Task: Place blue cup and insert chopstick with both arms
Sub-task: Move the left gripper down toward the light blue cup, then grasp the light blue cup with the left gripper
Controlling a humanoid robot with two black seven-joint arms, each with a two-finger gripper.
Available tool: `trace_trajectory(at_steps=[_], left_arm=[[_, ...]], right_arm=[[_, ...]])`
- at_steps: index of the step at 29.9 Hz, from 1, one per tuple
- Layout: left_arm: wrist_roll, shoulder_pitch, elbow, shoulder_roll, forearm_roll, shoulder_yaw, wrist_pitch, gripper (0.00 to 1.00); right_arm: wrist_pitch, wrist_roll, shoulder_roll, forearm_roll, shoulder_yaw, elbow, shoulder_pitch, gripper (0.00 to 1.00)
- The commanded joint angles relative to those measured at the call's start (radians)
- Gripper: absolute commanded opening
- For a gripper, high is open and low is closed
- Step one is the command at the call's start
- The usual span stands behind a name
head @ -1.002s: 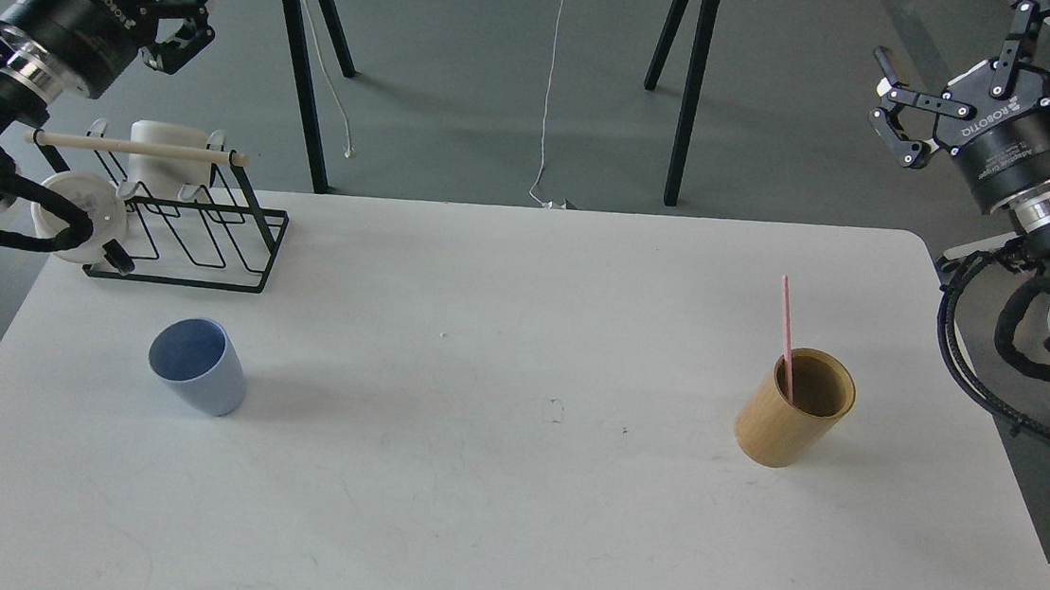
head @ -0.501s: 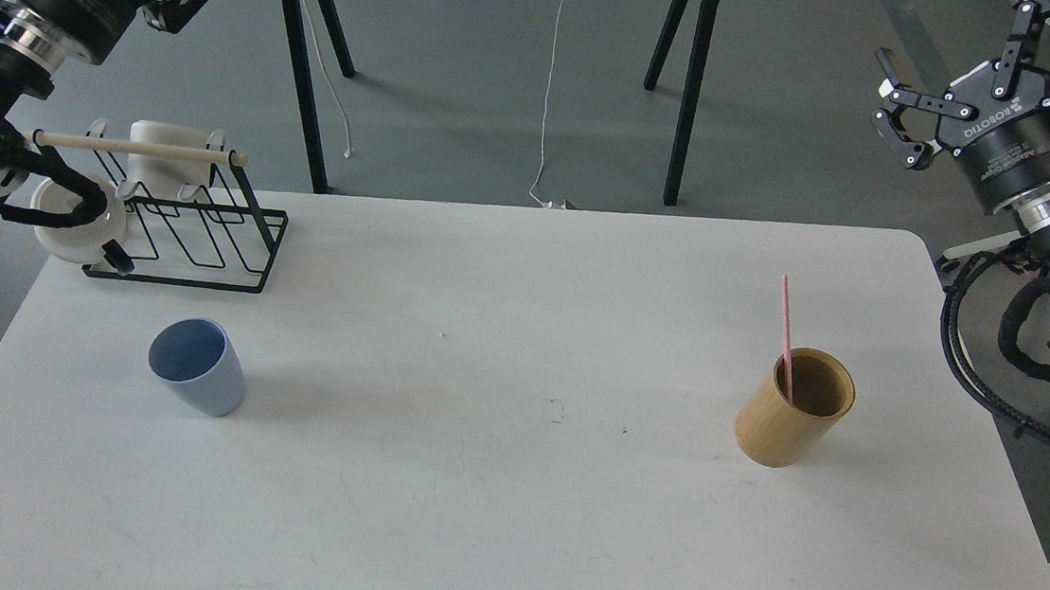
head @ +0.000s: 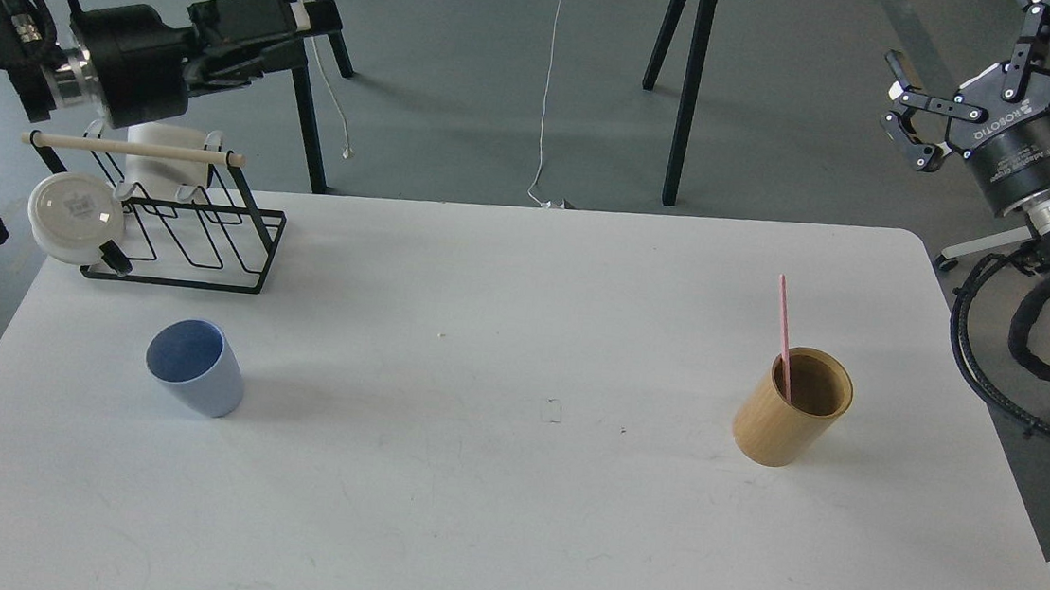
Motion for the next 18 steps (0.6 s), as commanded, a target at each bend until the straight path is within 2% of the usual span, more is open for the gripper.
trace_trajectory(at_steps=[1,4,10,18], left_arm=[[0.0,-0.004,-0.053,0.076,0.211,0.035,0.0,1.0],[0.0,0.002,-0.094,0.13,0.323,0.072,0.0,1.0],[0.0,0.04,-0.096,0.176,0.546,0.178,0.0,1.0],[0.0,0.18,-0.048,0.15,0.568,0.172,0.0,0.99]], right_arm=[[0.0,0.0,0.007,-0.014,0.0,-0.015,-0.007,0.99],[0.0,0.002,0.013,-0.017,-0.002,-0.029,-0.009,0.99],[0.0,0.002,0.013,-0.017,-0.002,-0.029,-0.014,0.99],[0.0,0.002,0.01,-0.017,0.0,-0.029,-0.014,0.99]])
